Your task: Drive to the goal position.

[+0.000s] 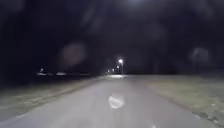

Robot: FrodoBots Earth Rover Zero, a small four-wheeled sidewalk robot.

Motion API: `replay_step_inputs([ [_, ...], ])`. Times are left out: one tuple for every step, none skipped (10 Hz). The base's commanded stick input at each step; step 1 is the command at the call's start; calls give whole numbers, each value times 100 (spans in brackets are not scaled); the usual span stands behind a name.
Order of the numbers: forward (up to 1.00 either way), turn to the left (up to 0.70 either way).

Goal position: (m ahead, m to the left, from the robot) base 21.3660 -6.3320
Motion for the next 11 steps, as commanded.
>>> replay_step_inputs([
  [85, 7],
  [85, 7],
  [85, 3],
  [85, 0],
  [85, -11],
  [85, -23],
  [85, -11],
  [85, -8],
  [85, -5],
  [85, -4],
  [85, -3],
])
